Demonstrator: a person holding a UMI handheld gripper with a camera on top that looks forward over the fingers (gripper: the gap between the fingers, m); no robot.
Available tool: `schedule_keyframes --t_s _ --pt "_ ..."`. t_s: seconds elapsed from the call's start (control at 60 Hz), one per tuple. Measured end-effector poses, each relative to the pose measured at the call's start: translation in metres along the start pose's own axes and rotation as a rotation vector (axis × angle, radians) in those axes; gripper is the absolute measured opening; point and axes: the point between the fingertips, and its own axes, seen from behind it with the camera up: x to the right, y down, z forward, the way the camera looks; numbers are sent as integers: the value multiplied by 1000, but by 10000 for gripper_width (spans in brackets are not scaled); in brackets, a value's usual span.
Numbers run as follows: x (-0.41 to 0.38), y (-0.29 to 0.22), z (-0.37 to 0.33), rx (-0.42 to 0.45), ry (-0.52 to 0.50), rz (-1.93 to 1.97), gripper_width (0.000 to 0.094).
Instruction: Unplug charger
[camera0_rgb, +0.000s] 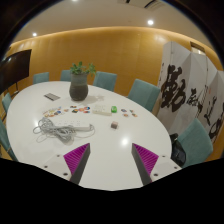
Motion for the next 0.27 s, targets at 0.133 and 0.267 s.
schedule_keyframes --t_s 0.133,0.267 --pt "-4 1 -17 4 1 9 866" --pt "-2 -6 -23 23 13 0 870"
